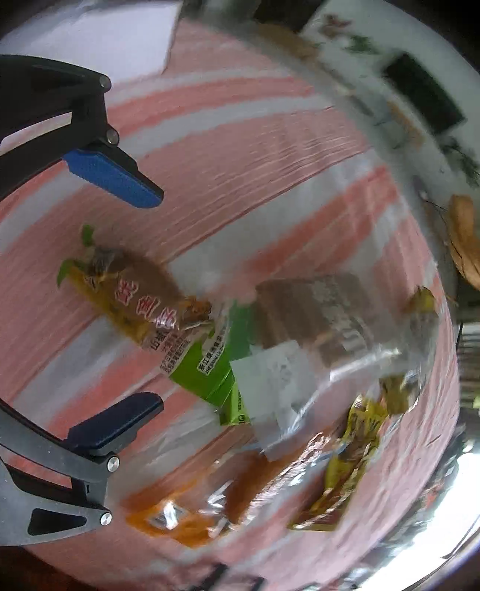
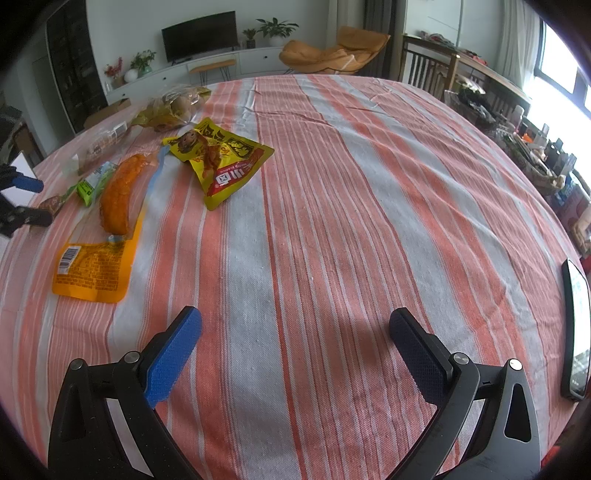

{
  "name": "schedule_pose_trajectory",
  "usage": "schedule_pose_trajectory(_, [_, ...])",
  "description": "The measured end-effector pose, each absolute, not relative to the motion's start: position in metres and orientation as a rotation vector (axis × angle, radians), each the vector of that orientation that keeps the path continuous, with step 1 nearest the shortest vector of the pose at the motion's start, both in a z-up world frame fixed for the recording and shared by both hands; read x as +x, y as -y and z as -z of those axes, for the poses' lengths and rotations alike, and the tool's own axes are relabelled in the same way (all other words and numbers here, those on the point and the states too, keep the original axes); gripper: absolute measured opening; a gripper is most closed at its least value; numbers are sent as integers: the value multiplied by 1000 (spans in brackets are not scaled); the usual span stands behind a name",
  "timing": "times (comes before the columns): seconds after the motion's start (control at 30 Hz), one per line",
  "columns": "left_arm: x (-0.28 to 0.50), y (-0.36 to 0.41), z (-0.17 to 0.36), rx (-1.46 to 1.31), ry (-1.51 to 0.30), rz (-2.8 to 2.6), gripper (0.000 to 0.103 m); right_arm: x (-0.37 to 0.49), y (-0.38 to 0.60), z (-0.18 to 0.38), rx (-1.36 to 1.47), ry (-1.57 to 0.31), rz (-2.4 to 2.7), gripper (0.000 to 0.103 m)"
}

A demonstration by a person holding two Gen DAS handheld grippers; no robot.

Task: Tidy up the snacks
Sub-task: 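Grasp the green-topped brown snack bag with the left tool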

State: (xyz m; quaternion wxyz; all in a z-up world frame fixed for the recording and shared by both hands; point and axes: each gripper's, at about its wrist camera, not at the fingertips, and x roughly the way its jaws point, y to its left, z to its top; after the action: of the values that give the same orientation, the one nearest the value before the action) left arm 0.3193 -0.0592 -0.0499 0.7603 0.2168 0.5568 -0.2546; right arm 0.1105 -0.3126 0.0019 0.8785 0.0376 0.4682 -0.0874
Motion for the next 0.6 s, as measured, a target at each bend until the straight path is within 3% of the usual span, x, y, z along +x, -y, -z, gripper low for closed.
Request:
schedule_pose_trajectory(0.03, [319, 57, 53, 447, -1227, 580, 96, 111, 313, -2, 78, -976, 182, 103])
schedule_pose_trajectory(0.13, [307, 56, 53, 460, -1184, 616, 62, 111, 313, -2, 78, -976, 182, 103])
schedule_pose_trajectory(0.2, [302, 53, 53, 430, -1193, 583, 61, 111, 313, -2, 78, -976, 182, 103])
schedule_pose_trajectory(0.33, [265, 38, 55, 336, -1180, 448, 61, 111, 313, -2, 78, -977, 182, 103])
schedule_pose_trajectory(0.5, [197, -16, 55, 29, -1165, 184, 66, 111, 313, -2, 78, -977, 182, 103])
schedule_pose_trajectory(0.53, [187, -24, 55, -2, -1154, 142, 69, 110, 313, -2, 78, -977, 182, 103])
schedule_pose_trajectory(0.6, [180, -27, 57, -40, -1151, 148, 91, 111, 313, -2, 78, -977, 182, 103])
